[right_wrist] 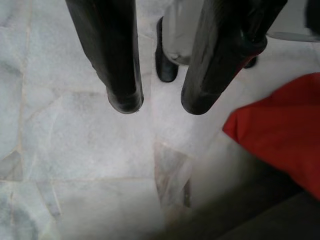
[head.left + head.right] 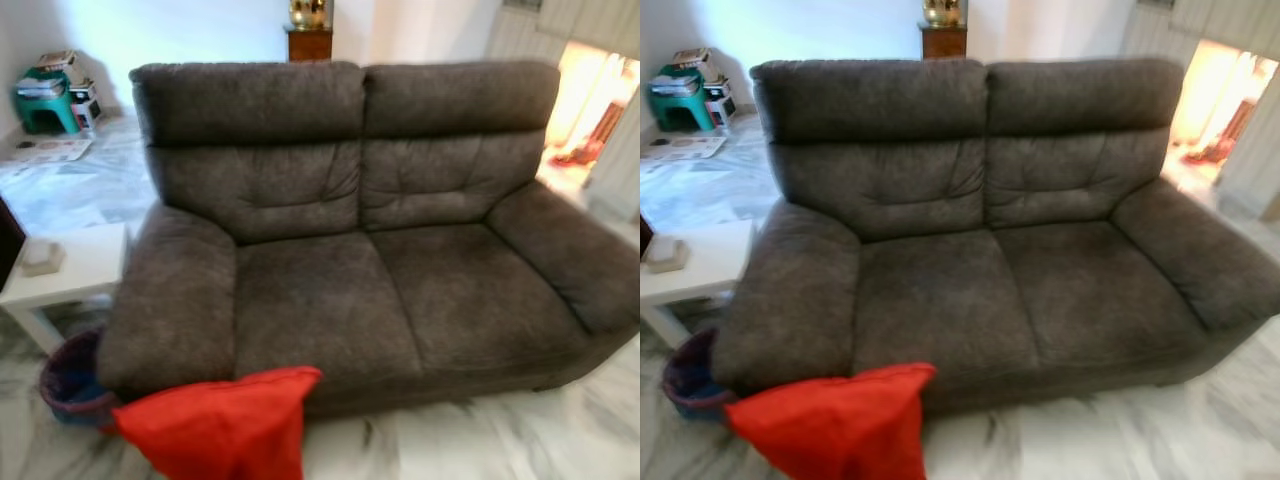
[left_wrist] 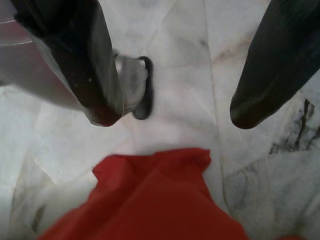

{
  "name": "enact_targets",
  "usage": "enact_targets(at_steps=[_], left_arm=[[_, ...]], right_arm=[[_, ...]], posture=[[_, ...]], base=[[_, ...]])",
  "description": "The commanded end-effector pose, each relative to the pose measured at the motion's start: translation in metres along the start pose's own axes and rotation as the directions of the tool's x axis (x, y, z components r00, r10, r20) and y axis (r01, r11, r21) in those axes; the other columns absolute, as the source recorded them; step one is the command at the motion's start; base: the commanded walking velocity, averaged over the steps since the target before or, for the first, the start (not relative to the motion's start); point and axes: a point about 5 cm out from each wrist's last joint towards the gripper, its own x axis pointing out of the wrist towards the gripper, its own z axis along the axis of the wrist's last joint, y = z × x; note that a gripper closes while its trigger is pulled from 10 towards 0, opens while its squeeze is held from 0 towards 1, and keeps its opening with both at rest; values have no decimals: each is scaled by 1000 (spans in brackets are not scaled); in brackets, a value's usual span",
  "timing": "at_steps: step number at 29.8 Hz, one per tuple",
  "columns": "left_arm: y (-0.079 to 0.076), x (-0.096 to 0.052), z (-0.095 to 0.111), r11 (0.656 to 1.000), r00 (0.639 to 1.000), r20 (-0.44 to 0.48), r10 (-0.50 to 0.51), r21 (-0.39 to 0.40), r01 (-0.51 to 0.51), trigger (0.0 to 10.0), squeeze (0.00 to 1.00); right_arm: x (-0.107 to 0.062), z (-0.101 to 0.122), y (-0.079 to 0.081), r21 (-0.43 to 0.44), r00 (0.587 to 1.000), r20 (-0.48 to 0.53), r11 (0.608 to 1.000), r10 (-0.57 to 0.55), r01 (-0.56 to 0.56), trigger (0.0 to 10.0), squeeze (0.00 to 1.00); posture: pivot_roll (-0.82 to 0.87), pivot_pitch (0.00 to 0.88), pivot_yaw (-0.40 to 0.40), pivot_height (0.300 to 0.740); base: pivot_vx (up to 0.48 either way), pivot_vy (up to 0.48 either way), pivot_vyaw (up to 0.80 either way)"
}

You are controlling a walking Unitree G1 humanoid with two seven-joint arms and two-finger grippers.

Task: Move the pillow to the sofa from floor

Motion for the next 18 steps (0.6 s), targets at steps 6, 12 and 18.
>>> enact_targets(at_steps=[6, 12, 18], left_arm=[[10, 11, 52, 945, 997, -36, -71, 316, 79, 10000, 0], [10, 12, 52, 947, 997, -39, -70, 313, 79, 10000, 0], [9, 12, 52, 949, 997, -34, -69, 305, 76, 10000, 0]], right_arm=[[1, -14, 45, 248, 998, 26, 967, 58, -63, 10000, 0], [1, -14, 44, 248, 998, 24, 967, 56, -60, 10000, 0], [1, -12, 42, 240, 998, 24, 969, 52, -56, 10000, 0]], posture=[[-28, 150, 111, 740], [-27, 152, 107, 740], [-25, 152, 99, 740]], base=[[0, 0, 800], [0, 0, 800], [0, 0, 800]])
